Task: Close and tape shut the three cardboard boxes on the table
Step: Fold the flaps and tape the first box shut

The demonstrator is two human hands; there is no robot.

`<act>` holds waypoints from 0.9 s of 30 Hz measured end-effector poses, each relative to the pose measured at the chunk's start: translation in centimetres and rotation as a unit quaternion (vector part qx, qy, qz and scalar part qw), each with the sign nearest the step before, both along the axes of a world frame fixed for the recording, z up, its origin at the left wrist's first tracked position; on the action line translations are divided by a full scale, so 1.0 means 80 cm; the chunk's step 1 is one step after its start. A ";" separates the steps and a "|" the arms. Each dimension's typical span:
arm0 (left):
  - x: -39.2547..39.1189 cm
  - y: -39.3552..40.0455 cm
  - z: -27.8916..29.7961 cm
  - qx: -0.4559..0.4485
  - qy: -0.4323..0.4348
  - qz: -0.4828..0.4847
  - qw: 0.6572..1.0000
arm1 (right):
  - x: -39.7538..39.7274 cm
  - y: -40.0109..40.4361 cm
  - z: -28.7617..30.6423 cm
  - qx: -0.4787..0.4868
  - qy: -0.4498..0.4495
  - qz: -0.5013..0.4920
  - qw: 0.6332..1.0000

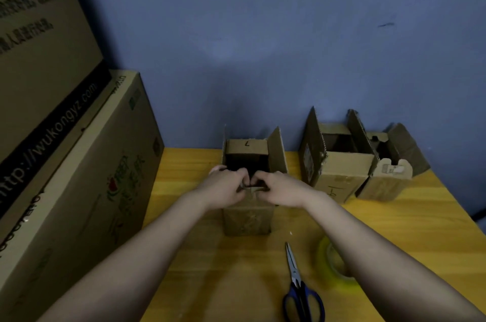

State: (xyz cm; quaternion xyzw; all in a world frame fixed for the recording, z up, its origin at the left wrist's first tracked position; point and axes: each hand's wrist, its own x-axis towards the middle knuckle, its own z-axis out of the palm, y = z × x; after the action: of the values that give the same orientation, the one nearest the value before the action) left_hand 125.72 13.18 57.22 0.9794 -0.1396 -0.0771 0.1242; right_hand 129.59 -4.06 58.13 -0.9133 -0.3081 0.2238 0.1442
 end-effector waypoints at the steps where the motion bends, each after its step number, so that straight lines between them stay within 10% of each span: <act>1: -0.002 0.002 -0.003 0.002 -0.031 0.005 1.000 | -0.003 0.000 0.000 0.000 -0.031 0.003 1.000; 6: -0.016 0.008 -0.037 -0.047 -0.096 0.113 0.988 | -0.036 0.006 -0.048 0.014 -0.388 -0.009 0.922; 17: -0.037 -0.008 -0.053 -0.242 -0.124 0.214 0.938 | -0.072 0.039 -0.123 -0.068 -0.303 -0.084 0.947; 27: -0.036 -0.006 -0.064 -0.228 -0.101 0.220 0.943 | -0.072 0.023 -0.125 -0.022 -0.313 -0.040 0.949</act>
State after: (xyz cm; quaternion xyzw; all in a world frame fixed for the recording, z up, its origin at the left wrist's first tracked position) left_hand 122.86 12.73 52.13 0.9336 0.0541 0.0853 0.3437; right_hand 123.82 -2.20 48.09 -0.9520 -0.2960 -0.0728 0.0290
